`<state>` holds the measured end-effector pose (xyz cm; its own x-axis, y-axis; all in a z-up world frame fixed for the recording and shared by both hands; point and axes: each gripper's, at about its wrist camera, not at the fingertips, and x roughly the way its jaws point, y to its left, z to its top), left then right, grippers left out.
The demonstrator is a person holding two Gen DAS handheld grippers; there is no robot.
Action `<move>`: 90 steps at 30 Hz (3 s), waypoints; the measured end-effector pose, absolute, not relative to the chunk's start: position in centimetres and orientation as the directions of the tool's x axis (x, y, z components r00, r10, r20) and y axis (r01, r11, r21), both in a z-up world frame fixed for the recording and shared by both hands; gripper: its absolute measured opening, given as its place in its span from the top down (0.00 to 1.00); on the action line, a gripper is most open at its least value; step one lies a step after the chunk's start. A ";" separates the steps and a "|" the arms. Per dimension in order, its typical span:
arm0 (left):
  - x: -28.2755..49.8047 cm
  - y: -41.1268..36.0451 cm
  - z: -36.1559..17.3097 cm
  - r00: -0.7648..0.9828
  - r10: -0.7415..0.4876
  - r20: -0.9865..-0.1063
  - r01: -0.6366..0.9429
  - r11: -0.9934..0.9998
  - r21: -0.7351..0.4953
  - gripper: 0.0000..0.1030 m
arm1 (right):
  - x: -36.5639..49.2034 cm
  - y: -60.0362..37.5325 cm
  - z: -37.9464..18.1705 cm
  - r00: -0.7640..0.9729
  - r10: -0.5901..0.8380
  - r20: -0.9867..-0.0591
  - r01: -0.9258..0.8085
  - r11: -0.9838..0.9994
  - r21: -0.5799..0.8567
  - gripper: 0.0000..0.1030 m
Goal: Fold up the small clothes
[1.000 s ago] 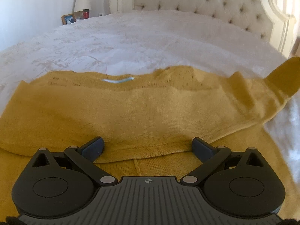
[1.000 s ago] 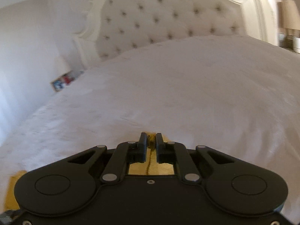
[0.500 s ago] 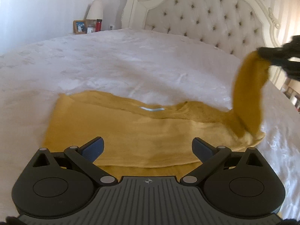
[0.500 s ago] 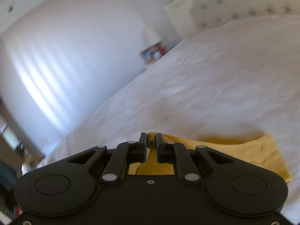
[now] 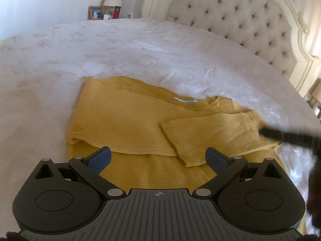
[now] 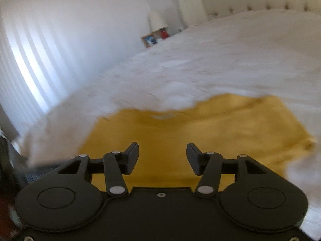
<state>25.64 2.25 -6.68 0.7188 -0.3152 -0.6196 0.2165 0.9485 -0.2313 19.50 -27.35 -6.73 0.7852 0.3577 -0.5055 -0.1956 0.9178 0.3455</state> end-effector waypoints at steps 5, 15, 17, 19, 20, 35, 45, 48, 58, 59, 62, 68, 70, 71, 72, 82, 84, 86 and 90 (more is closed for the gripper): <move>26.8 0.4 -7.4 0.703 -0.330 -0.630 0.220 0.943 -0.249 0.01 | 15.6 -29.8 -9.1 0.787 0.290 -0.545 -0.167 0.950 0.264 0.39; 28.8 -3.8 -9.1 0.709 -0.293 -0.641 0.256 0.955 -0.153 0.04 | 11.9 -29.7 -11.7 0.815 0.286 -0.503 -0.193 0.954 0.229 0.31; 29.2 -4.5 -9.4 0.704 -0.282 -0.651 0.273 0.955 -0.118 0.13 | 11.6 -29.5 -12.1 0.814 0.297 -0.500 -0.213 0.952 0.219 0.27; 29.6 -5.0 -9.7 0.690 -0.289 -0.663 0.298 0.949 -0.104 0.18 | 11.7 -29.2 -12.2 0.807 0.307 -0.505 -0.231 0.950 0.208 0.26; 29.8 -5.2 -9.9 0.679 -0.301 -0.670 0.311 0.944 -0.108 0.19 | 11.6 -29.1 -12.3 0.804 0.310 -0.507 -0.237 0.950 0.205 0.26; 29.9 -4.9 -7.4 0.684 -0.301 -0.665 0.238 0.953 -0.187 0.94 | 11.9 -28.2 -12.8 0.800 0.307 -0.515 -0.254 0.952 0.173 0.21; 28.5 -0.8 3.6 0.776 -0.379 -0.505 0.332 0.925 -0.184 0.94 | 11.9 -27.9 -12.9 0.800 0.301 -0.519 -0.252 0.954 0.165 0.21; 29.5 1.5 3.0 0.791 -0.305 -0.530 0.270 0.952 -0.145 0.94 | 11.9 -27.9 -12.9 0.799 0.300 -0.522 -0.250 0.954 0.165 0.21; 32.4 4.9 -6.2 0.691 -0.054 -0.721 0.075 0.997 -0.003 0.71 | 12.0 -27.5 -13.1 0.793 0.296 -0.532 -0.251 0.955 0.157 0.16; 32.3 5.1 -7.0 0.689 -0.005 -0.724 0.049 0.998 0.039 0.66 | 12.0 -27.5 -13.1 0.794 0.295 -0.532 -0.250 0.955 0.157 0.16; 32.0 6.1 -8.3 0.697 0.066 -0.714 0.014 0.994 0.106 0.55 | 11.9 -27.6 -13.2 0.793 0.295 -0.532 -0.249 0.955 0.159 0.15; 31.2 6.7 -7.9 0.728 0.129 -0.673 -0.009 0.984 0.178 0.45 | 12.1 -27.5 -13.4 0.791 0.295 -0.536 -0.249 0.956 0.158 0.12; 31.2 6.9 -7.3 0.744 0.135 -0.654 -0.024 0.984 0.176 0.46 | 12.1 -27.4 -13.4 0.792 0.291 -0.537 -0.247 0.957 0.153 0.12; 31.2 6.8 -7.0 0.754 0.130 -0.643 -0.024 0.985 0.171 0.46 | 12.1 -27.4 -13.5 0.792 0.289 -0.537 -0.247 0.957 0.151 0.12; 31.5 6.6 -6.9 0.761 0.122 -0.638 -0.018 0.986 0.167 0.46 | 12.1 -27.3 -13.5 0.793 0.288 -0.537 -0.247 0.958 0.149 0.12; 33.0 0.7 -8.4 0.772 -0.006 -0.636 0.201 0.951 0.235 0.46 | 12.1 -27.4 -13.6 0.791 0.291 -0.539 -0.248 0.957 0.153 0.11; 32.5 0.2 -8.3 0.793 -0.032 -0.609 0.225 0.943 0.244 0.46 | 12.1 -27.5 -13.6 0.790 0.293 -0.539 -0.248 0.956 0.156 0.10; 32.4 0.3 -8.3 0.812 -0.011 -0.584 0.210 0.939 0.273 0.46 | 12.2 -27.4 -13.7 0.789 0.294 -0.539 -0.248 0.956 0.158 0.10; 33.7 2.3 -9.0 0.791 0.135 -0.597 0.085 0.941 0.326 0.46 | 12.2 -27.4 -13.7 0.790 0.291 -0.540 -0.247 0.957 0.155 0.10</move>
